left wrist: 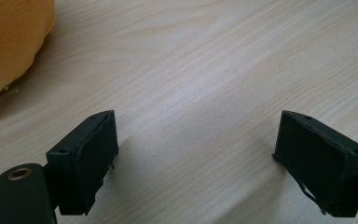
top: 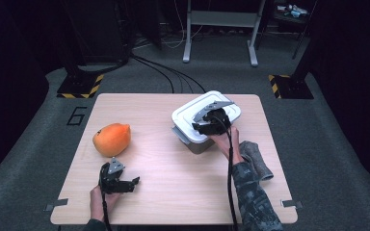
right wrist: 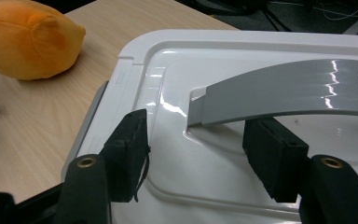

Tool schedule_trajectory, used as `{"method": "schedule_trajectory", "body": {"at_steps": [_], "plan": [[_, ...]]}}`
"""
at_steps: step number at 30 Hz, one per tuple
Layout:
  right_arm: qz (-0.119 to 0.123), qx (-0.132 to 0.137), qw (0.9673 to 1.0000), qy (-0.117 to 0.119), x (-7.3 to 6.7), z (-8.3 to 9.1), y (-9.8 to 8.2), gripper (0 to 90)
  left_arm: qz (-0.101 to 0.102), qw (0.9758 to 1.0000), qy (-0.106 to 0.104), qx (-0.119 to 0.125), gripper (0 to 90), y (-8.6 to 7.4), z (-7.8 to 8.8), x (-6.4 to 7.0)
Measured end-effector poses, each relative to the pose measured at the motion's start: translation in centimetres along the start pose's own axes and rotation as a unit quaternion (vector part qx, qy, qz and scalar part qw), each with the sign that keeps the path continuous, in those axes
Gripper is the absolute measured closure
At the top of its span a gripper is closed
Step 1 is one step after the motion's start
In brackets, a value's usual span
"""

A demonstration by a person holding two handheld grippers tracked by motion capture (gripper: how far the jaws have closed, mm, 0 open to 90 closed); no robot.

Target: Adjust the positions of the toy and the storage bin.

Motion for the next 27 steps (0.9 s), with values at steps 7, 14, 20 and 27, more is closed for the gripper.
{"method": "schedule_trajectory", "body": {"at_steps": [7,14,20,27], "plan": [[0.017,-0.002,0.9998,0.015,-1.0,-0.1,0.1,40.3,0.000,1.0000,0.000,0.000,12.8,0.0,0.0,0.0],[0.026,-0.006,0.9990,0.035,-2.8,-0.1,0.1,40.3,0.001,1.0000,0.000,0.000,12.8,0.0,0.0,0.0],[0.046,-0.005,0.9977,0.050,-4.0,-0.1,0.1,40.2,0.002,1.0000,0.000,0.000,12.8,0.0,0.0,0.0],[0.051,-0.003,0.9968,0.062,-4.9,0.0,0.0,40.1,0.000,1.0000,0.000,0.000,12.8,0.0,0.0,0.0]]}}
Point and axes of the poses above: each handheld gripper's, and its own axes: z roughly backward along the jaws, y roughly out of its top, x roughly to its right, the point moved 2 cm from there along -z, roughly forward along the jaws, and after that the axes turned 4 degrees about -y, right-handed, at the moved point
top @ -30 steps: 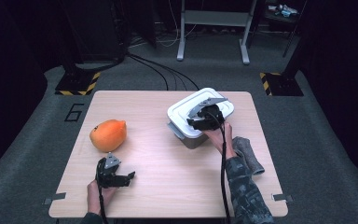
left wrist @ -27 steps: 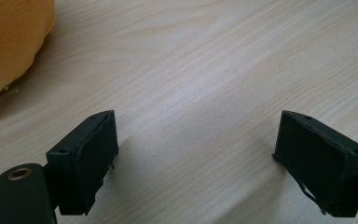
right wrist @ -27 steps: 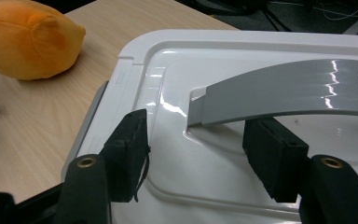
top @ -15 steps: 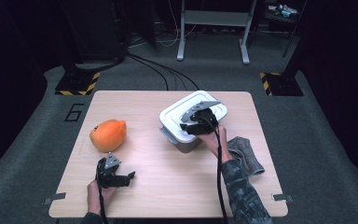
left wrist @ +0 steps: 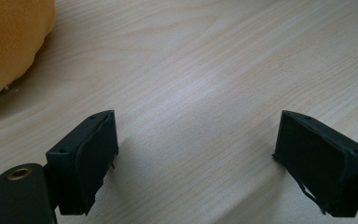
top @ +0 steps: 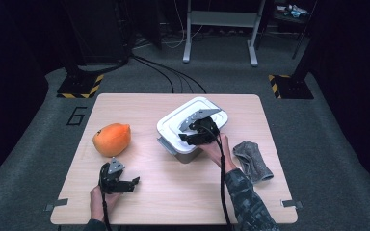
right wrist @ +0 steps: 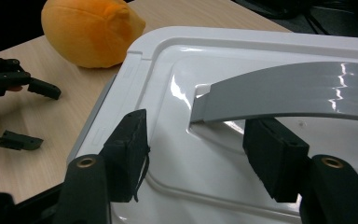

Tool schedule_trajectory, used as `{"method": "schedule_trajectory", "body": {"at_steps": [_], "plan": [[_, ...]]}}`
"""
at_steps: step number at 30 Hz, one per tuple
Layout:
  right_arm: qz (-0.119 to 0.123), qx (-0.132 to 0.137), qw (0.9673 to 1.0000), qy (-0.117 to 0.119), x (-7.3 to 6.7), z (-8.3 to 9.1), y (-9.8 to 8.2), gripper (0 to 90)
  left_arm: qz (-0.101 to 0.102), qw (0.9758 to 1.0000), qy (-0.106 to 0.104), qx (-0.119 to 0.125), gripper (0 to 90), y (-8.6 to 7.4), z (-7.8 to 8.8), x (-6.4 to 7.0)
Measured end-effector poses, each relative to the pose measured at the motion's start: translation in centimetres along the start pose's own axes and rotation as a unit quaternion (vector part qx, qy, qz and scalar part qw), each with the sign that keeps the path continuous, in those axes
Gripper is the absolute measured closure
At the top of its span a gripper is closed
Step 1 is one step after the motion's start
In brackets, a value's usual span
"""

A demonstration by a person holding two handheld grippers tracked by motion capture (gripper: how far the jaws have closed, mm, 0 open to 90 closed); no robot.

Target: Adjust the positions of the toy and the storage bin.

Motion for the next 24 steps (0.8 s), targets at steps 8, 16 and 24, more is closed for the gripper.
{"method": "schedule_trajectory", "body": {"at_steps": [8,16,24], "plan": [[0.005,-0.007,1.0000,0.002,-1.0,0.1,0.1,35.6,0.000,1.0000,0.000,0.000,12.8,0.0,0.0,0.0],[0.004,0.000,0.9994,-0.035,-0.9,2.1,0.1,18.8,0.000,1.0000,0.000,0.000,12.8,0.0,0.0,0.0],[-0.021,0.015,0.9956,-0.090,0.5,6.1,-1.1,14.0,0.000,1.0000,0.000,0.000,12.8,0.0,0.0,0.0]]}}
Point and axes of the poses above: each handheld gripper's, and its own axes: z roughly backward along the jaws, y roughly out of its top, x roughly to its right, the point moved 2 cm from there along -z, roughly forward along the jaws, and after that the axes turned 4 degrees about -y, right-handed, at the moved point
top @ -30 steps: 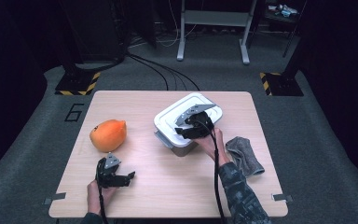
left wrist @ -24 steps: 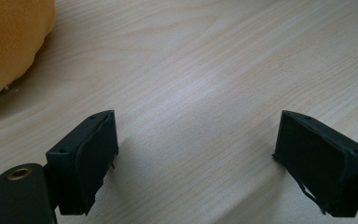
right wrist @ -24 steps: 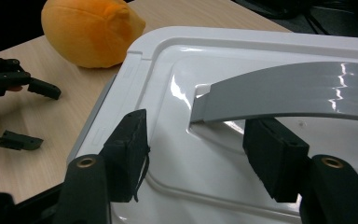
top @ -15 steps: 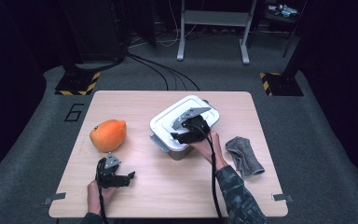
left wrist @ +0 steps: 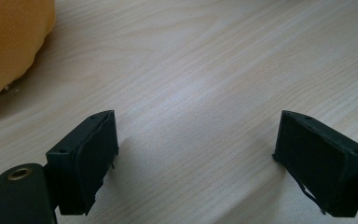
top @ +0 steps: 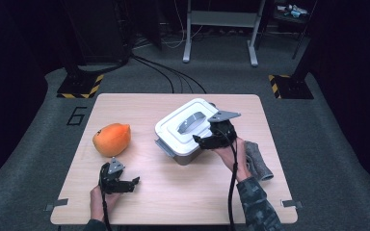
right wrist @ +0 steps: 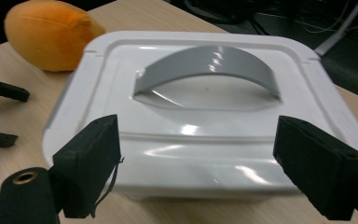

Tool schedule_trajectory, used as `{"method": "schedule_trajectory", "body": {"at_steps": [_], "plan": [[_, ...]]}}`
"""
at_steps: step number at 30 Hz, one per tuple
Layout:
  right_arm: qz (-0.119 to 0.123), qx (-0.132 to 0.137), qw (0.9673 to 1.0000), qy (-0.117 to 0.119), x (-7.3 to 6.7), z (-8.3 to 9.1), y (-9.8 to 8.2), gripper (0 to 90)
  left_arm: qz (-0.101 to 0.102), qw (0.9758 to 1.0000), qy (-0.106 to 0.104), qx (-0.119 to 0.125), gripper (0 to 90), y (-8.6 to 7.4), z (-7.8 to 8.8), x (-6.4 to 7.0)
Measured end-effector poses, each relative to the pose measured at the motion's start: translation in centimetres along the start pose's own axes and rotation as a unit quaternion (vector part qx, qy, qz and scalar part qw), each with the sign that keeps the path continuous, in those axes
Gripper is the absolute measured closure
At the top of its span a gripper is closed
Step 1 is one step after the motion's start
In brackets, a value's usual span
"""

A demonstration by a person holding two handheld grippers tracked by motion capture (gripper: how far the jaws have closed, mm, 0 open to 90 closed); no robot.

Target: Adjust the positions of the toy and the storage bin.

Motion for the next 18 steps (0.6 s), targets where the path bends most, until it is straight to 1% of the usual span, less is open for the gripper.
{"method": "schedule_trajectory", "body": {"at_steps": [1,3,4,5,6,8,12,13,14,15,16,17,18], "plan": [[-0.002,-0.001,1.0000,-0.006,0.3,0.3,-0.2,13.8,0.000,1.0000,0.000,0.000,12.8,0.0,0.0,0.0],[-0.012,-0.006,0.9997,-0.021,1.1,1.1,-1.0,13.4,0.000,1.0000,0.000,0.000,12.8,0.0,0.0,0.0],[-0.013,-0.007,0.9995,-0.029,1.4,1.3,-1.3,12.2,0.000,1.0000,0.000,0.000,12.8,0.0,0.0,0.0],[-0.018,-0.015,0.9991,-0.035,1.9,1.7,-2.0,10.5,0.000,1.0000,0.000,0.000,12.8,0.0,0.0,0.0],[-0.026,-0.018,0.9987,-0.040,2.1,1.9,-2.4,10.5,0.000,1.0000,0.000,0.000,12.8,0.0,0.0,0.0],[-0.026,-0.024,0.9982,-0.048,2.7,2.2,-3.3,9.7,0.000,1.0000,0.000,0.000,12.8,0.0,0.0,0.0],[-0.040,-0.047,0.9958,-0.068,4.1,2.9,-5.6,8.2,0.000,1.0000,0.000,0.000,12.8,0.0,0.0,0.0],[-0.042,-0.051,0.9947,-0.079,4.4,3.0,-6.2,8.4,0.000,1.0000,0.000,0.000,12.8,0.0,0.0,0.0],[-0.044,-0.056,0.9939,-0.084,4.7,3.0,-6.6,8.3,0.000,1.0000,0.000,0.000,12.8,0.0,0.0,0.0],[-0.053,-0.064,0.9925,-0.089,5.3,3.1,-7.4,8.3,0.000,1.0000,0.000,0.000,12.8,0.0,0.0,0.0],[-0.061,-0.067,0.9915,-0.094,5.5,3.1,-7.9,8.3,0.001,1.0000,0.001,0.000,12.8,0.0,0.0,0.0],[-0.065,-0.080,0.9890,-0.107,6.2,3.1,-8.9,8.1,0.001,1.0000,0.000,0.000,12.8,0.0,0.0,0.0],[-0.077,-0.083,0.9871,-0.113,6.4,3.1,-9.4,8.1,0.000,1.0000,0.001,0.000,12.8,0.0,0.0,0.0]]}}
Point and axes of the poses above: each handheld gripper's, and its own axes: z roughly backward along the jaws, y roughly out of its top, x roughly to its right, the point moved 2 cm from there along -z, roughly forward along the jaws, and after that the axes turned 4 degrees about -y, right-handed, at the moved point
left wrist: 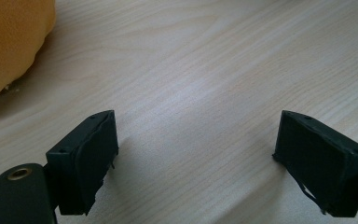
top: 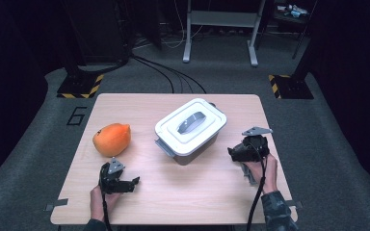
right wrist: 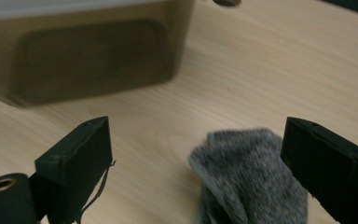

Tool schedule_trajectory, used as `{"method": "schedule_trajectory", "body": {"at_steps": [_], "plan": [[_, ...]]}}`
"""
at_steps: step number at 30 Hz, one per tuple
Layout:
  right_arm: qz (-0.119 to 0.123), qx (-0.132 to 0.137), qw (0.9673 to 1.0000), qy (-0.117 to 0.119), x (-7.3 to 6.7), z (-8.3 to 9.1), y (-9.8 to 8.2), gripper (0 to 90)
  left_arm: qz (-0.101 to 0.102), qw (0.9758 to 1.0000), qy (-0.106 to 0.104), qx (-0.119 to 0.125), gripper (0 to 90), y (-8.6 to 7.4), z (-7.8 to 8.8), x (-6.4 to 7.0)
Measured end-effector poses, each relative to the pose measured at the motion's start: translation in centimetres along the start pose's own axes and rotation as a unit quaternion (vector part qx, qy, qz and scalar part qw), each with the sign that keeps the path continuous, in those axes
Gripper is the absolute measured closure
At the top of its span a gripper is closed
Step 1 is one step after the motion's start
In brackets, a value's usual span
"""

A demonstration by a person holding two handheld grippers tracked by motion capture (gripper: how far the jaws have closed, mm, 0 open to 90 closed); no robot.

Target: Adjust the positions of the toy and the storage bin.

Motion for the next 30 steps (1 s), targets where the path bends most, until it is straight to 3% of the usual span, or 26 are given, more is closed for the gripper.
{"method": "schedule_trajectory", "body": {"at_steps": [6,11,14,15,20,23,30], "plan": [[-0.026,-0.048,0.9976,-0.043,2.3,-2.0,-3.5,11.1,0.003,1.0000,0.001,0.001,12.8,0.0,0.0,0.0],[-0.037,-0.079,0.9942,-0.062,3.1,-3.8,-5.7,17.9,0.005,1.0000,0.002,0.002,12.8,0.0,0.0,0.0],[-0.044,-0.104,0.9917,-0.062,3.5,-4.8,-6.7,24.2,0.005,1.0000,0.002,0.001,12.8,0.0,0.0,0.0],[-0.072,-0.093,0.9916,-0.053,3.7,-4.9,-6.9,28.6,0.006,1.0000,0.003,0.002,12.9,0.0,0.0,0.0],[-0.074,-0.072,0.9929,-0.058,4.0,-4.7,-7.3,49.6,0.008,0.9999,0.006,0.005,12.9,0.0,-0.1,0.0],[-0.091,-0.061,0.9919,-0.065,4.5,-4.4,-7.6,62.3,0.007,0.9999,0.006,0.004,12.9,0.0,-0.1,0.0],[-0.107,-0.051,0.9906,-0.068,5.5,-3.9,-7.4,68.5,0.008,0.9999,0.006,0.004,12.9,0.0,-0.1,0.0]]}}
Point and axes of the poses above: each handheld gripper's, and its own axes: z roughly backward along the jaws, y roughly out of its top, x roughly to its right, the point moved 2 cm from there along -z, roughly forward along the jaws, and after that the axes turned 4 degrees about -y, right-handed, at the moved point
